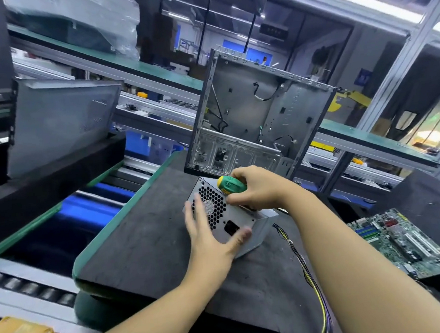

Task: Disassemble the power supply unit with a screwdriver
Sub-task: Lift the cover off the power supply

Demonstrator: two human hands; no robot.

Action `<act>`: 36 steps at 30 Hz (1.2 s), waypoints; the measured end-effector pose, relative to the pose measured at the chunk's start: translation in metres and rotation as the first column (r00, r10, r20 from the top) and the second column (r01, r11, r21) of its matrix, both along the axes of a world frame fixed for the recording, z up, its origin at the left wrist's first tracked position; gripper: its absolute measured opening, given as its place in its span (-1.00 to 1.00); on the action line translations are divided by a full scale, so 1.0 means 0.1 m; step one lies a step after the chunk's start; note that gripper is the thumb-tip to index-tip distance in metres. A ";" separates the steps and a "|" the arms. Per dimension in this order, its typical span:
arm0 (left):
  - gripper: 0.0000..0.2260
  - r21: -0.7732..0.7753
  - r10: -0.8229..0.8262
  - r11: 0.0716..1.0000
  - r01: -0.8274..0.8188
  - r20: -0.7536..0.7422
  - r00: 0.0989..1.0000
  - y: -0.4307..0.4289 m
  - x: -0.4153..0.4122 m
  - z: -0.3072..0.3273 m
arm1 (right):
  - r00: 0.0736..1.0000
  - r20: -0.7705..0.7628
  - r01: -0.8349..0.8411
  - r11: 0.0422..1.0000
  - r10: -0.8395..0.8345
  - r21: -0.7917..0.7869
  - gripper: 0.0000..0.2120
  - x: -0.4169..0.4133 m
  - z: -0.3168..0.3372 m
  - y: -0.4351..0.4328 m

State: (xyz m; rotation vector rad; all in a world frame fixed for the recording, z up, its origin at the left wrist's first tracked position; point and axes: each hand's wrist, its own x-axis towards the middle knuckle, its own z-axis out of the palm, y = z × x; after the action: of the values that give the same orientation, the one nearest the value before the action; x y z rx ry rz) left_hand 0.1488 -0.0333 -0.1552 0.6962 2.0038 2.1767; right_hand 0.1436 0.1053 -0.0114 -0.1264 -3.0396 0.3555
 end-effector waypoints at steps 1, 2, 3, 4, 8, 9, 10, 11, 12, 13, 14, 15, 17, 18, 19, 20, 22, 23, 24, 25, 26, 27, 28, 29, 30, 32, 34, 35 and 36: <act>0.09 0.090 0.034 0.995 -0.044 0.112 0.993 0.05 0.00 0.03 | 1.000 -0.027 0.013 1.000 -0.013 -0.029 -0.75 0.01 -0.01 0.04; 0.08 0.141 0.045 0.987 -0.077 0.217 0.975 0.11 -0.02 0.06 | 0.998 -0.058 0.024 0.998 -0.028 -0.060 -0.74 0.02 -0.01 0.09; 0.06 0.171 0.039 0.981 -0.093 0.297 0.954 0.17 -0.04 0.10 | 0.995 -0.088 0.034 0.995 -0.042 -0.094 -0.75 0.03 -0.01 0.14; 0.04 0.193 0.035 0.975 -0.109 0.351 0.936 0.23 -0.07 0.14 | 0.992 -0.115 0.042 0.991 -0.057 -0.127 -0.76 0.03 -0.01 0.18; -0.05 0.317 -0.105 0.942 -0.111 0.591 0.800 0.46 -0.26 0.24 | 0.969 -0.191 0.112 0.965 -0.159 -0.237 -0.73 0.04 -0.03 0.41; -0.11 0.369 -0.195 0.928 -0.055 0.607 0.770 0.50 -0.30 0.25 | 0.963 -0.199 0.129 0.960 -0.181 -0.248 -0.72 0.05 -0.03 0.47; -0.26 0.413 -0.269 0.911 0.004 0.585 0.765 0.55 -0.32 0.26 | 0.960 -0.204 0.140 0.957 -0.194 -0.252 -0.71 0.06 -0.03 0.54; -0.45 0.430 -0.306 0.902 0.052 0.548 0.779 0.60 -0.35 0.28 | 0.957 -0.208 0.144 0.955 -0.201 -0.260 -0.71 0.07 -0.03 0.60; -0.61 0.436 -0.320 0.897 0.076 0.521 0.791 0.66 -0.39 0.30 | 0.955 -0.212 0.144 0.949 -0.207 -0.279 -0.71 0.08 -0.04 0.67; -0.69 0.440 -0.323 0.894 0.081 0.509 0.798 0.69 -0.42 0.34 | 0.953 -0.219 0.139 0.943 -0.210 -0.302 -0.72 0.08 -0.04 0.71; -0.73 0.442 -0.323 0.893 0.082 0.503 0.802 0.72 -0.43 0.37 | 0.950 -0.227 0.133 0.936 -0.214 -0.325 -0.73 0.09 -0.05 0.75; -0.74 0.441 -0.322 0.893 0.085 0.497 0.806 0.73 -0.45 0.38 | 0.946 -0.238 0.129 0.930 -0.219 -0.346 -0.74 0.09 -0.07 0.79; -0.73 0.432 -0.325 0.897 0.097 0.491 0.808 0.74 -0.47 0.37 | 0.940 -0.254 0.124 0.923 -0.227 -0.363 -0.75 0.08 -0.08 0.84; -0.72 0.427 -0.330 0.898 0.107 0.493 0.805 0.73 -0.48 0.35 | 0.940 -0.256 0.127 0.926 -0.227 -0.355 -0.75 0.08 -0.07 0.85; -0.72 0.422 -0.338 0.899 0.118 0.496 0.800 0.73 -0.49 0.34 | 0.941 -0.257 0.128 0.932 -0.222 -0.338 -0.75 0.08 -0.06 0.85; -0.73 0.421 -0.349 0.898 0.132 0.495 0.796 0.72 -0.51 0.32 | 0.942 -0.258 0.129 0.941 -0.214 -0.313 -0.75 0.07 -0.02 0.85; -0.74 0.431 -0.360 0.892 0.134 0.502 0.787 0.70 -0.53 0.30 | 0.949 -0.247 0.155 0.971 -0.198 -0.182 -0.74 0.04 0.08 0.82; -0.76 0.434 -0.356 0.892 0.125 0.507 0.785 0.68 -0.54 0.30 | 0.955 -0.234 0.168 0.982 -0.184 -0.084 -0.74 0.02 0.14 0.79; -0.77 0.432 -0.354 0.893 0.123 0.509 0.784 0.67 -0.55 0.31 | 0.962 -0.216 0.171 0.985 -0.165 0.008 -0.75 0.00 0.21 0.74; -0.79 0.428 -0.353 0.895 0.125 0.509 0.785 0.65 -0.57 0.30 | 0.970 -0.192 0.167 0.982 -0.149 0.083 -0.77 -0.03 0.26 0.70; -0.78 0.422 -0.349 0.898 0.126 0.508 0.787 0.62 -0.57 0.29 | 0.977 -0.166 0.158 0.977 -0.134 0.143 -0.79 -0.05 0.30 0.66; -0.77 0.414 -0.339 0.903 0.119 0.512 0.790 0.59 -0.57 0.30 | 0.982 -0.143 0.147 0.972 -0.121 0.183 -0.82 -0.06 0.33 0.62; -0.76 0.404 -0.324 0.908 0.108 0.516 0.793 0.56 -0.58 0.30 | 0.986 -0.126 0.133 0.970 -0.109 0.206 -0.81 -0.07 0.34 0.57; -0.74 0.391 -0.308 0.915 0.098 0.521 0.796 0.54 -0.59 0.31 | 0.988 -0.116 0.127 0.971 -0.105 0.202 -0.79 -0.08 0.34 0.52; -0.73 0.381 -0.294 0.921 0.084 0.534 0.793 0.52 -0.61 0.32 | 0.988 -0.111 0.124 0.976 -0.106 0.177 -0.78 -0.08 0.32 0.48; -0.73 0.366 -0.274 0.929 0.059 0.570 0.774 0.44 -0.64 0.36 | 0.987 -0.113 0.131 0.980 -0.114 0.153 -0.78 -0.07 0.28 0.39; -0.56 0.330 -0.287 0.939 0.097 0.598 0.749 0.37 -0.67 0.44 | 0.988 -0.112 0.126 0.974 -0.107 0.187 -0.76 -0.07 0.24 0.29; -0.31 0.272 -0.281 0.953 0.136 0.615 0.737 0.35 -0.68 0.49 | 0.990 -0.101 0.117 0.972 -0.098 0.205 -0.75 -0.09 0.22 0.23; -0.08 0.194 -0.252 0.967 0.165 0.629 0.735 0.34 -0.69 0.53 | 0.992 -0.087 0.104 0.968 -0.086 0.229 -0.74 -0.10 0.21 0.17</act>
State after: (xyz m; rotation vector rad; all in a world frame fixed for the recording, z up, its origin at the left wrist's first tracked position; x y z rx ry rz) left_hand 0.0795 0.0011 -0.1019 0.1096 1.3621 2.0278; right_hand 0.1333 0.1220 0.0097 -0.2361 -2.9572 -0.0054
